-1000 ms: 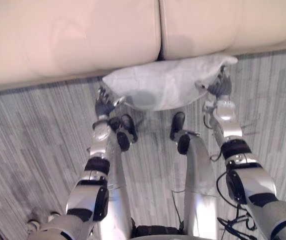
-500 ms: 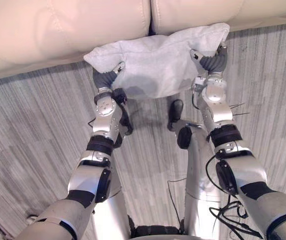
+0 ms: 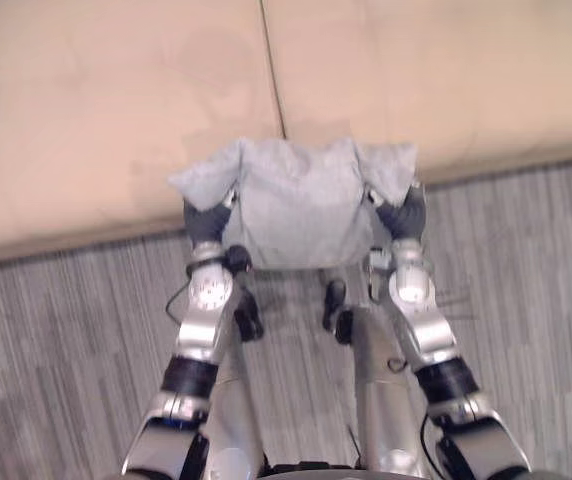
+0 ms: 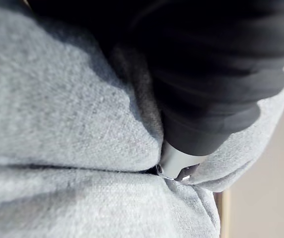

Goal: Pick up cushions and gather them together orderly.

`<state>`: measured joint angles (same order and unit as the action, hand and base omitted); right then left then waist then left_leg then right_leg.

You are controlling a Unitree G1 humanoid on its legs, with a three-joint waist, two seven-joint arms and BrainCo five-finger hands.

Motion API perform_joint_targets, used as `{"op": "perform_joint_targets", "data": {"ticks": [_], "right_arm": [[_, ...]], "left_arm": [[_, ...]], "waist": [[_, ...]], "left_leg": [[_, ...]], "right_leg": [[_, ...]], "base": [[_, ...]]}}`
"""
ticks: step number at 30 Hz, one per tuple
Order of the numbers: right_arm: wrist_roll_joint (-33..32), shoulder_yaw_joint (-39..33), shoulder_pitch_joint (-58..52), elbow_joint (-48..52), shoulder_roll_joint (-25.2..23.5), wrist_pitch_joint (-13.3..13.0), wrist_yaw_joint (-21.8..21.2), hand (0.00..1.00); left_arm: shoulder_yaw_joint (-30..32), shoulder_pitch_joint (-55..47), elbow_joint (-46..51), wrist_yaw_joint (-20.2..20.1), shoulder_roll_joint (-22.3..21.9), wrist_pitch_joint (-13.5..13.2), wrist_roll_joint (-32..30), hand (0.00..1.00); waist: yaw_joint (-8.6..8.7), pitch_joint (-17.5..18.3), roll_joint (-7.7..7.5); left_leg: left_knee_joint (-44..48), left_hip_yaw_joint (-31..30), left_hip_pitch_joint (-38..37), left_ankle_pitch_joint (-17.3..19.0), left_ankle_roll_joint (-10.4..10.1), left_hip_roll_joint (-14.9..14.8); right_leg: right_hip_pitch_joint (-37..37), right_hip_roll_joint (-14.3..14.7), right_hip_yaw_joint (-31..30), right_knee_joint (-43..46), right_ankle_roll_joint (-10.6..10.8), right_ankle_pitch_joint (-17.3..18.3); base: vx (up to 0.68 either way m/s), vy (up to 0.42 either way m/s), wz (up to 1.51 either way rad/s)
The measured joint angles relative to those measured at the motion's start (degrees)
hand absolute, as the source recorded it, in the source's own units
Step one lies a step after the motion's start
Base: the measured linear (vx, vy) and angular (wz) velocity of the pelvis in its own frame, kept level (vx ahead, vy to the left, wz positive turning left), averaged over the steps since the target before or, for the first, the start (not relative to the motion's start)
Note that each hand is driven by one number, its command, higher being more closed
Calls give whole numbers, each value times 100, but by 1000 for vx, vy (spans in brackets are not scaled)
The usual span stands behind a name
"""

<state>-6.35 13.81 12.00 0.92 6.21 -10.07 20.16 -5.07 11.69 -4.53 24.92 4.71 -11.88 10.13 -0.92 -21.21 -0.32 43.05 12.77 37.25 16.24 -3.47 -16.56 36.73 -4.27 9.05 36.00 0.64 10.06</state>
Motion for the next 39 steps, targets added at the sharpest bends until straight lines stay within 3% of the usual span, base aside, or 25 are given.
{"op": "perform_joint_targets", "data": {"ticks": [3, 7, 15, 17, 19, 22, 23, 25, 27, 29, 30, 32, 33, 34, 35, 36, 37, 39], "right_arm": [[15, 278, -578, 96, -22, -119, -300, 100], [13, 428, -681, -170, 111, -129, -695, 100], [-2, 528, -799, -300, 382, -111, -916, 100], [-2, 533, -799, -304, 388, -109, -921, 100], [0, 535, -760, -437, 392, -107, -931, 100], [13, 534, -846, -501, 406, -74, -932, 100], [18, 537, -885, -521, 408, -74, -936, 100], [18, 540, -892, -518, 423, -75, -1008, 100], [18, 540, -913, -518, 426, -71, -1045, 100], [17, 527, -978, -519, 461, -64, -1047, 100], [16, 523, -995, -519, 467, -64, -1047, 100], [13, 514, -1071, -520, 574, -57, -1047, 100], [9, 463, -1094, -519, 697, -51, -1050, 100], [-6, 370, -1080, -518, 687, -43, -1056, 100], [-9, 336, -1064, -515, 688, -43, -1056, 100], [-12, 265, -1055, -502, 683, -43, -1056, 100], [-27, 214, -1039, -502, 686, -41, -1054, 100], [-25, 199, -1015, -494, 677, -25, -1044, 100]], "left_arm": [[0, -754, 69, -98, 13, -143, -3, 100], [-125, -1344, 73, -249, 315, -213, -4, 100], [-216, -1832, 73, -496, 330, -203, -4, 100], [-215, -1866, 73, -522, 331, -201, -4, 100], [-215, -1937, 73, -611, 334, -197, -5, 100], [-230, -1991, 65, -719, 340, -65, -24, 100], [-243, -2006, 48, -731, 356, -33, -77, 100], [-242, -2005, 51, -731, 367, -37, -88, 100], [-256, -2000, 49, -731, 465, -36, -109, 100], [-347, -2000, 43, -732, 543, -7, -139, 100], [-356, -2000, 43, -735, 544, 4, -156, 100], [-421, -1989, 2, -740, 516, 22, -200, 100], [-481, -1966, -47, -755, 412, 25, -223, 100], [-480, -1892, -50, -823, 371, 15, -242, 100], [-479, -1819, -61, -841, 338, 15, -242, 100], [-478, -1701, -89, -865, 304, 16, -240, 100], [-465, -1598, -227, -921, 233, 12, -238, 100], [-426, -1541, -506, -985, 144, 24, -236, 100]], "waist": [[-8, 510, -105], [-16, 720, -133], [-3, 912, -137], [-19, 917, -132], [-34, 914, -68], [19, 902, -52], [64, 869, 33], [55, 871, 35], [105, 874, 32], [276, 910, -38], [316, 914, -45], [371, 925, 36], [330, 996, 336], [338, 1029, 395], [333, 1028, 397], [327, 1028, 397], [311, 1022, 398], [278, 1016, 395]], "left_leg": [[-895, 139, -904, -196, -19, 274], [-2131, 247, -1952, -692, -67, 567], [-2492, 278, -2506, -693, -79, 653], [-2435, 258, -2501, -597, -24, 649], [-2218, 133, -2494, -224, 6, 540], [-1902, 12, -2601, 111, 161, 586], [-1903, -22, -2736, 187, 222, 670], [-1905, -65, -2814, 279, 193, 701], [-1973, -231, -2824, 303, 181, 752], [-2110, -522, -3032, 420, 0, 898], [-2118, -592, -3110, 480, -71, 930], [-2158, -844, -3422, 683, -318, 891], [-2269, -1012, -3520, 550, -576, 624], [-2016, -1199, -3375, 392, -833, 506], [-1630, -1284, -3184, 286, -892, 431], [-789, -1284, -2740, -6, -870, 312], [115, -1182, -2261, -413, -693, 188], [931, -831, -1871, -315, -470, 66]], "right_leg": [[-816, -45, -7, -759, 89, -112], [-1856, -22, -106, -2034, 123, -629], [-2551, 54, -140, -2806, 115, -1020], [-2558, 56, -137, -2783, 119, -1055], [-2408, 127, -159, -2334, 157, -1020], [-1682, -106, -211, -446, 206, -823], [-1495, -121, -300, -199, 145, -471], [-1373, -43, -440, -665, 168, -376], [-1224, 125, -601, -1721, 266, -668], [-1197, 112, -918, -2983, 336, -1439], [-1204, 91, -1001, -3126, 321, -1547], [-1212, 118, -1026, -2762, 171, -2191], [-1097, 340, -786, -2292, 37, -1745], [-1008, 434, -607, -2026, -101, -1509], [-1009, 489, -548, -1957, -163, -1415], [-1086, 554, -463, -1945, -236, -1270], [-1249, 607, -442, -2028, -300, -1194], [-1647, 636, -469, -2287, -386, -1141]], "base": [[245, 19, 7], [217, 17, -2], [85, 43, -7], [4, 60, -3], [-26, 81, -19], [-36, 111, 9], [42, 66, 26], [101, 0, 28], [224, -81, 49], [319, -167, 80], [391, -233, 82], [409, -248, 54], [471, -236, 31], [527, -265, 26], [425, -212, 24], [388, -196, 16], [363, -141, 8], [357, -76, -4]]}}
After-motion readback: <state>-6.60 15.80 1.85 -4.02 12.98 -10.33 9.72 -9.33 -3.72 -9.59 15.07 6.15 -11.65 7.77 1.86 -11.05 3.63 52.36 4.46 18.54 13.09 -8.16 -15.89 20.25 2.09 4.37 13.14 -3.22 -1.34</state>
